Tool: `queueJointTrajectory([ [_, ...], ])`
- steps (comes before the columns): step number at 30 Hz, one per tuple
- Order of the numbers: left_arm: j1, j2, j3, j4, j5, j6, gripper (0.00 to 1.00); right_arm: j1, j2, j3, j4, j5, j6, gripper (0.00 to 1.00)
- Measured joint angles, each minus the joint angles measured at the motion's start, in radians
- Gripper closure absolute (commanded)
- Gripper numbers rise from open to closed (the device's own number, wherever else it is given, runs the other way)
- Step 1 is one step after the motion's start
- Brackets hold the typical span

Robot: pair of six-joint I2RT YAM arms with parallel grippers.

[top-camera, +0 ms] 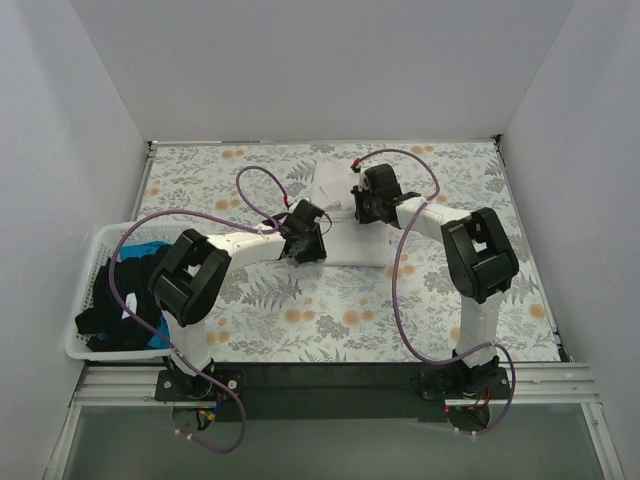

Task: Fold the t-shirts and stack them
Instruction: Fold the tshirt

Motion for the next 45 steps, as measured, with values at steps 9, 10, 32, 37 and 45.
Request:
queueJointTrajectory([
  [9, -0.007, -0.097, -0.111, -0.024, 0.091, -0.026, 0.66, -0.054, 0.171, 0.294, -0.011, 0.021, -0.067, 0.81],
  [10, -0.010, -0.118, -0.127, -0.041, 0.099, -0.030, 0.62, -0.057, 0.171, 0.306, -0.018, 0.010, -0.068, 0.80],
  [32, 0.218, 0.007, 0.132, 0.081, 0.131, -0.017, 0.63, -0.226, -0.100, -0.197, 0.224, -0.552, 0.267, 0.69],
  [37, 0.219, 0.143, 0.149, 0.107, 0.145, -0.015, 0.66, -0.248, 0.021, -0.197, 0.268, -0.593, 0.290, 0.69],
  [45, 0.253, 0.123, 0.103, 0.172, 0.193, -0.042, 0.50, -0.324, 0.063, -0.198, 0.320, -0.664, 0.317, 0.67],
])
